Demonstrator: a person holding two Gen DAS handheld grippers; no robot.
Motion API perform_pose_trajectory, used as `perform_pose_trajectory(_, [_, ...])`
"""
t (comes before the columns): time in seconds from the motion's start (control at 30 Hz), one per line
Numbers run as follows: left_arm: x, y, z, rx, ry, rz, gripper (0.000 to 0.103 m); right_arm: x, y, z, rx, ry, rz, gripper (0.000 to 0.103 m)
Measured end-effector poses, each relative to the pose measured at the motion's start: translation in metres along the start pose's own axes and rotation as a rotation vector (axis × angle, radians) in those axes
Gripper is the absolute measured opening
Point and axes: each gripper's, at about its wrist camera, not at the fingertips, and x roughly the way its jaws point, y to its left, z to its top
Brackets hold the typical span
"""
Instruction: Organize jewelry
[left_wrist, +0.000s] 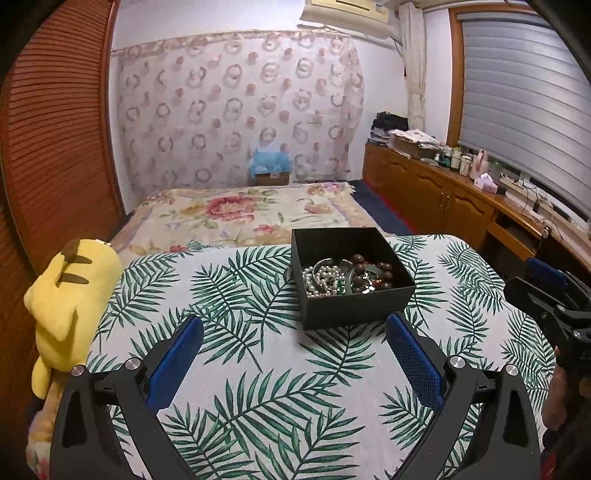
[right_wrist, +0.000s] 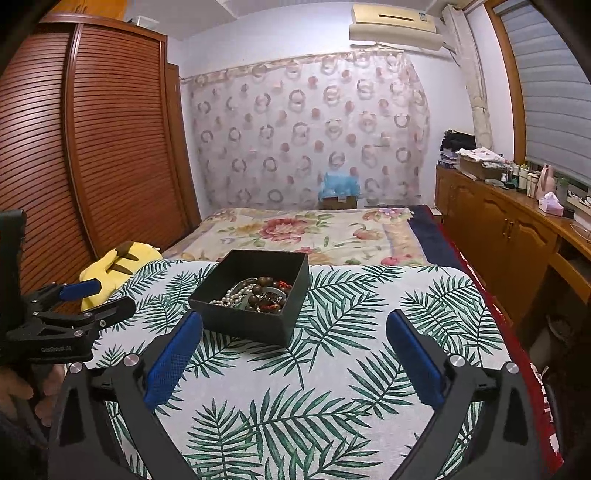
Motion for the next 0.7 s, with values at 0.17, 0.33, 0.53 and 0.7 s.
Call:
perform_pose_trajectory(0.17, [-0.0016, -0.0019, 0.0005, 0.000, -0.002, -0.001, 0.095, -0.0007, 0.0004, -0.0006, 0.000, -0.001, 0.001, 0.100])
perform_pose_trajectory(0.33, [-0.0030, -0.0031, 0.0008, 0.004, -0.004, 0.000, 0.095, -0.0006, 0.0001, -0.0007, 0.000, 0.000, 0.001, 0.100])
perform_pose_trajectory(0.53, [-0.0055, -0.0059, 0.0016, 0.004, -0.009, -0.002, 0.095, -0.0006, 0.0001, -0.0009, 0.002, -0.002, -0.001, 0.100])
perform_pose_trajectory(0.7, [-0.0088, -0.0084, 0.0032, 0.006, -0.017, -0.002, 0.095, -0.0003, 0.0012, -0.0027, 0.003, -0.002, -0.002, 0.100])
